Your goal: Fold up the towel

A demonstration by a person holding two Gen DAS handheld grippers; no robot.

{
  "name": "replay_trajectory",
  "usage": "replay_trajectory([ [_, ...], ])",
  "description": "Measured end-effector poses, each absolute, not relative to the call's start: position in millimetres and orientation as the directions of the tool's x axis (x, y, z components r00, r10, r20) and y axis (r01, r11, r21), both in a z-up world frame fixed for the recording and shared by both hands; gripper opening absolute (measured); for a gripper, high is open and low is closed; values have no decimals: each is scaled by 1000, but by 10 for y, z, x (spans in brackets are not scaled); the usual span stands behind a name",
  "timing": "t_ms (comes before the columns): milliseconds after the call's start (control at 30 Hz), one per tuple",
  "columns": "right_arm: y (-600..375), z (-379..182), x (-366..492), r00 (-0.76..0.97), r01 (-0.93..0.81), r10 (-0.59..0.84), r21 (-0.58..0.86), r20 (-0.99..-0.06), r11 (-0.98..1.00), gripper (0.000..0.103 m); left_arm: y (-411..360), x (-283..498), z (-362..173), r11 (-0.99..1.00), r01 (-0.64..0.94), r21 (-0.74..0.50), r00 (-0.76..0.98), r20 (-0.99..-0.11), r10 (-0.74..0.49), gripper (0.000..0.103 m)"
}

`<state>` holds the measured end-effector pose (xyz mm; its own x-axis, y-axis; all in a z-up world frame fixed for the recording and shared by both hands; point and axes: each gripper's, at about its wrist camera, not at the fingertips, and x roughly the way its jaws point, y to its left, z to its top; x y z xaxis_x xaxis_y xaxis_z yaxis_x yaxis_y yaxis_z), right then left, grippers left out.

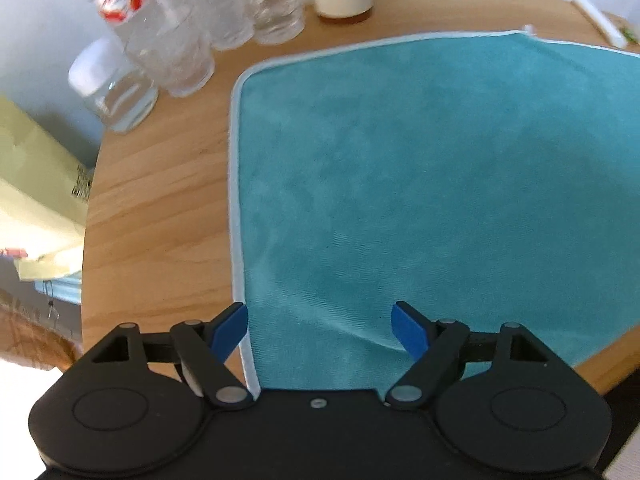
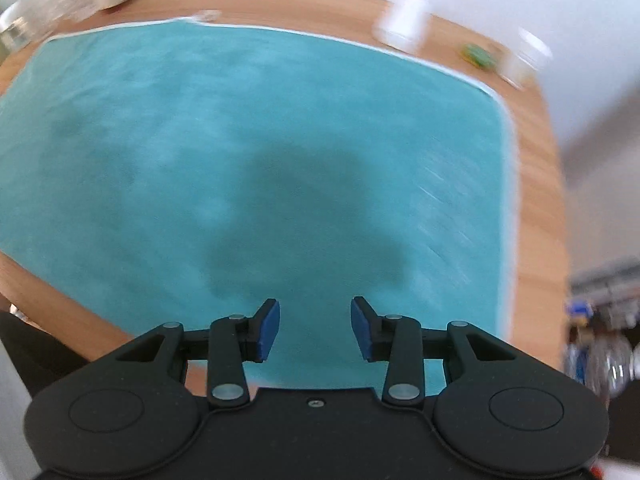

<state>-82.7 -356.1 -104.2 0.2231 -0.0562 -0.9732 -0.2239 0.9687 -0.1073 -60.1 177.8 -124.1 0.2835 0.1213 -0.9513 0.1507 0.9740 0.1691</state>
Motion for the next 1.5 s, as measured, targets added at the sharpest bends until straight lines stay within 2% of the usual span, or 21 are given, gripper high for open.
replay_trajectory([
  [133, -4125, -1071, -1029, 154, -44, -71, -79, -985, 996, 45, 1592, -591, -1137, 982, 189, 1, 200, -979, -37, 81],
  [267, -4287, -1096, -1138, 193, 33, -72, -67, -979, 997, 45, 1288, -598, -1148, 955, 291, 53, 234, -972, -17, 83],
  [433, -3663, -1137, -1068, 242, -282, -20, -91, -970, 955, 45, 1064, -599, -1250, 925, 369, 93, 222, -975, 9, 83],
  [567, -3002, -1255, -1058, 265, -617, -1, -170, -964, 768, 45, 974, -626, -1228, 903, 427, 56, 188, -982, -28, 83],
  [767, -2677, -1445, -911, 215, -803, 19, -166, -976, 572, 44, 971, -609, -1233, 898, 437, 46, 172, -985, -33, 83],
  [833, -2686, -1460, -802, 187, -815, 34, -136, -982, 563, 39, 1034, -619, -1250, 914, 405, 29, 158, -987, -39, 83],
  [867, -2716, -1464, -727, 159, -809, 48, -103, -986, 579, 17, 1067, -626, -1262, 920, 390, 24, 149, -988, -38, 83],
  [900, -2747, -1468, -653, 132, -802, 61, -70, -989, 594, 10, 1081, -634, -1271, 926, 377, 23, 144, -989, -34, 83],
  [1000, -2764, -1437, -533, 98, -787, 93, -20, -991, 617, 7, 1139, -654, -1295, 938, 346, 27, 143, -989, -24, 83],
  [1133, -2964, -1395, -157, 59, -724, 162, 69, -985, 686, 7, 1231, -630, -1368, 952, 303, 38, 153, -988, -10, 84],
  [1233, -3109, -1433, 139, 36, -679, 196, 120, -980, 725, 7, 1305, -498, -1486, 960, 264, 93, 163, -985, 50, 84],
  [1333, -3181, -1501, 369, 10, -656, 211, 153, -978, 739, 8, 1374, -385, -1528, 971, 223, 91, 187, -981, 49, 93],
  [1400, -3203, -1523, 466, 5, -657, 212, 156, -977, 738, 15, 1362, -339, -1538, 967, 226, 117, 205, -976, 70, 101],
  [1433, -3214, -1534, 513, 3, -657, 212, 158, -977, 737, 20, 1358, -318, -1542, 967, 222, 127, 215, -973, 78, 102],
  [1467, -3231, -1535, 528, 13, -653, 206, 148, -978, 743, 33, 1361, -293, -1545, 969, 212, 125, 217, -973, 78, 102],
  [1500, -3249, -1519, 540, 26, -645, 193, 131, -981, 753, 34, 1364, -268, -1548, 972, 202, 119, 215, -974, 75, 102],
])
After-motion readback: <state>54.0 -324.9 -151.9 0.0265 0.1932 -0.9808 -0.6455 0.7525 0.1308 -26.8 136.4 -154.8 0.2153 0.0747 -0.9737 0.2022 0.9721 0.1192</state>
